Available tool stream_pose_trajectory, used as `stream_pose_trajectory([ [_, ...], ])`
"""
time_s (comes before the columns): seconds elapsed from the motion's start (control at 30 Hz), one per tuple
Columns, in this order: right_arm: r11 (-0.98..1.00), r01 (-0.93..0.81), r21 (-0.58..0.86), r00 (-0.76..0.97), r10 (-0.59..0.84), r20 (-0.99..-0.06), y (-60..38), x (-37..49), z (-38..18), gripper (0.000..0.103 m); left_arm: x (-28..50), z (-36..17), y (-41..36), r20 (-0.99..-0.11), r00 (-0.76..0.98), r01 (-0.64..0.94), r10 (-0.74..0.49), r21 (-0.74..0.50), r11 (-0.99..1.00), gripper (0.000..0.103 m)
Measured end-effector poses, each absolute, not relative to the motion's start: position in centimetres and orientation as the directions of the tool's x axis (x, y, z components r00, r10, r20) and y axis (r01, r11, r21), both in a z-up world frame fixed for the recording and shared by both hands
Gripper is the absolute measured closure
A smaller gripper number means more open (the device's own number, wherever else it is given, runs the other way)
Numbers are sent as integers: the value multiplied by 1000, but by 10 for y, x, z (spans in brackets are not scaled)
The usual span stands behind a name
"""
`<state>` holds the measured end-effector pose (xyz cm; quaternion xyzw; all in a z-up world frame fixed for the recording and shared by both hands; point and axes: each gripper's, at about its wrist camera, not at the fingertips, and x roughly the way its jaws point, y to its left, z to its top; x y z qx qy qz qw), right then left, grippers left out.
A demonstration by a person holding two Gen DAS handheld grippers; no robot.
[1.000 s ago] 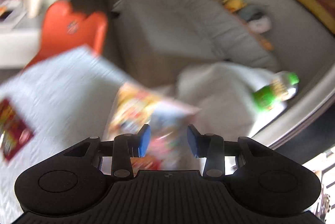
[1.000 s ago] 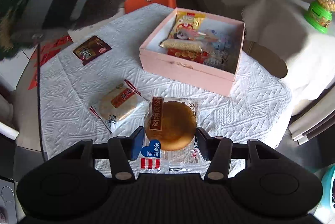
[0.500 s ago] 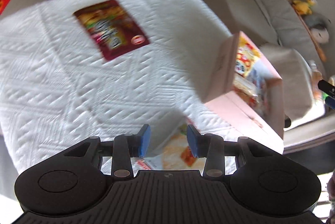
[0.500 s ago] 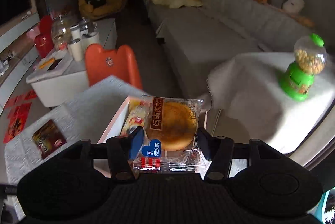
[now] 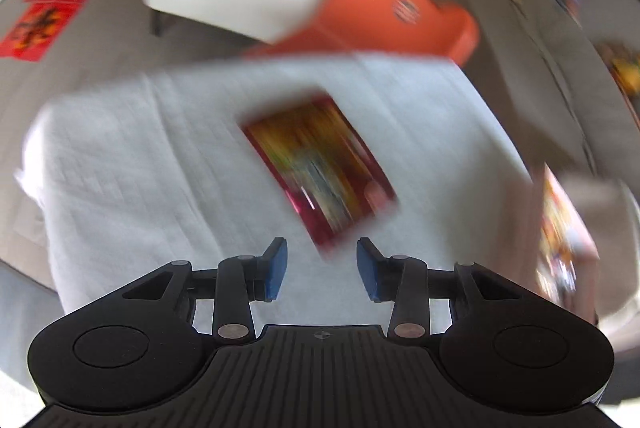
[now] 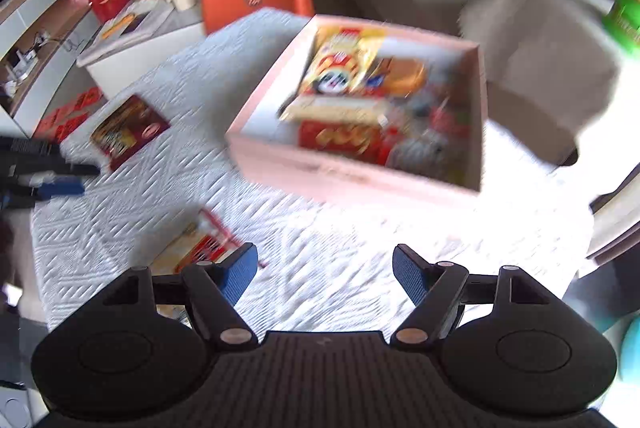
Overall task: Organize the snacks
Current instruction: 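Grasp the red calligraphy snack bag with the left gripper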
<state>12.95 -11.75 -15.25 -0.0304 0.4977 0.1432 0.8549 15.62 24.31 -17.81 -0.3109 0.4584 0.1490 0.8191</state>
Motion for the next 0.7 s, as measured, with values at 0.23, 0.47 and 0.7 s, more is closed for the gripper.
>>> stream_pose_trajectory([
  [0.23,950,-292,107,433,231,-871,-78,126,-170,28,212,-205,294,-866,500,-653,-15,-389,650,60],
  [0.47,958,-255,132,397,228,-889,-46,138,-188,28,239,-188,262,-818,569,-433,86,-209,877,60],
  [0.7,942,-335,4,417,152,-896,8,142,-211,26,264,-204,263,-872,490,-407,20,-209,889,59],
])
